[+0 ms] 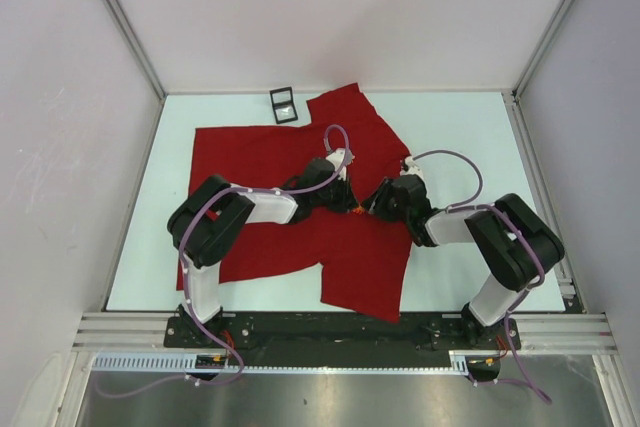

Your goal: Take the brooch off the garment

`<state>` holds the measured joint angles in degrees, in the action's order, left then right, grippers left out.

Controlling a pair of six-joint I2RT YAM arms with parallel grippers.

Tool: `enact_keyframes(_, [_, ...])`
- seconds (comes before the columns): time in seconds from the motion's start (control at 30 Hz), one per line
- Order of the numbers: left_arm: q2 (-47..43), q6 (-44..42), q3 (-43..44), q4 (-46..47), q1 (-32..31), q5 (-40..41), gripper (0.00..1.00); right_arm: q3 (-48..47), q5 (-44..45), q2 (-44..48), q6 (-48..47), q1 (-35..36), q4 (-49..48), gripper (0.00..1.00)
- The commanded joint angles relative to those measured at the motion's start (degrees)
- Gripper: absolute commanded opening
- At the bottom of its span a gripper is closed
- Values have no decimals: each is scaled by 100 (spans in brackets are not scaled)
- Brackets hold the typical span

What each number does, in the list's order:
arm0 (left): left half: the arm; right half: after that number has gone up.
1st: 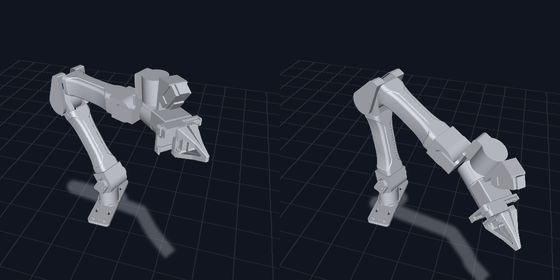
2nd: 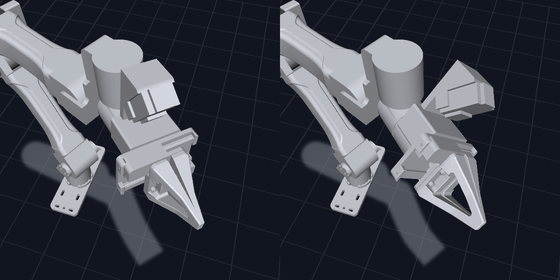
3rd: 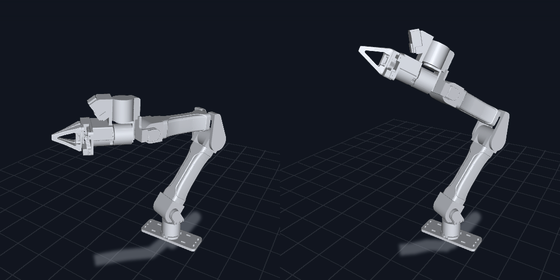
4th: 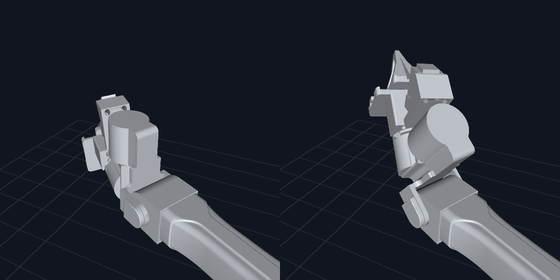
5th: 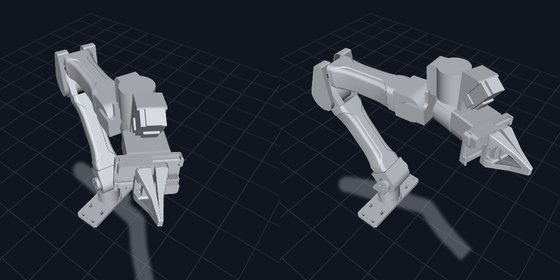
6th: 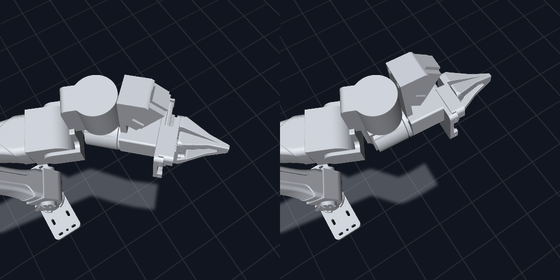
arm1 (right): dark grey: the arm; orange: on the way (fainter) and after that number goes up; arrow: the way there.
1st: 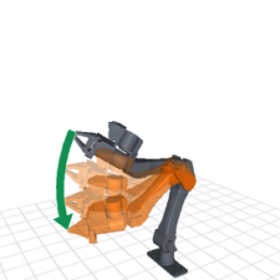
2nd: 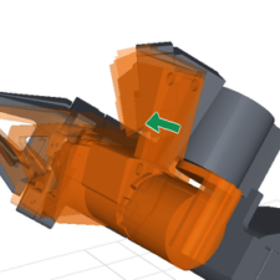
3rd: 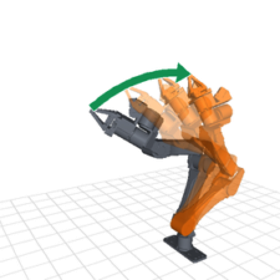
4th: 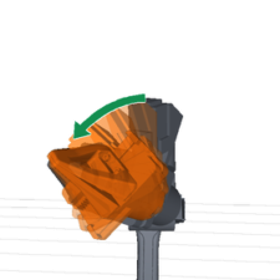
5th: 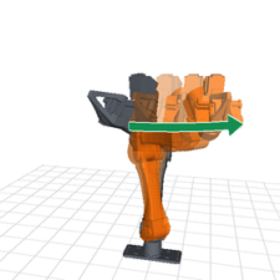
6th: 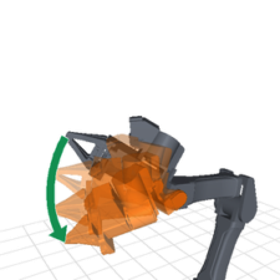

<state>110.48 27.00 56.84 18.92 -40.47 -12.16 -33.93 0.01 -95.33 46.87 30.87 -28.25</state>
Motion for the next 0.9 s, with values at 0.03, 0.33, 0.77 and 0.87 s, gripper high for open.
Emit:
enact_keyframes(0.03, [9, 42, 64, 59, 30, 48, 7, -113, -335, -214, 120, 6, -497, 33])
enact_keyframes(0.33, [-254, -28, -173, 323, 30, -23, 16, -105, -238, -100, 6, 42, -471, 8])
enact_keyframes(0.77, [-1398, -1291, -288, -889, -522, 1449, 57, -105, -598, -109, 313, -90, -514, 1])
enact_keyframes(0.87, [-1266, -1513, -209, -872, -637, 1524, 54, -105, -721, -135, 393, -117, -576, 1])
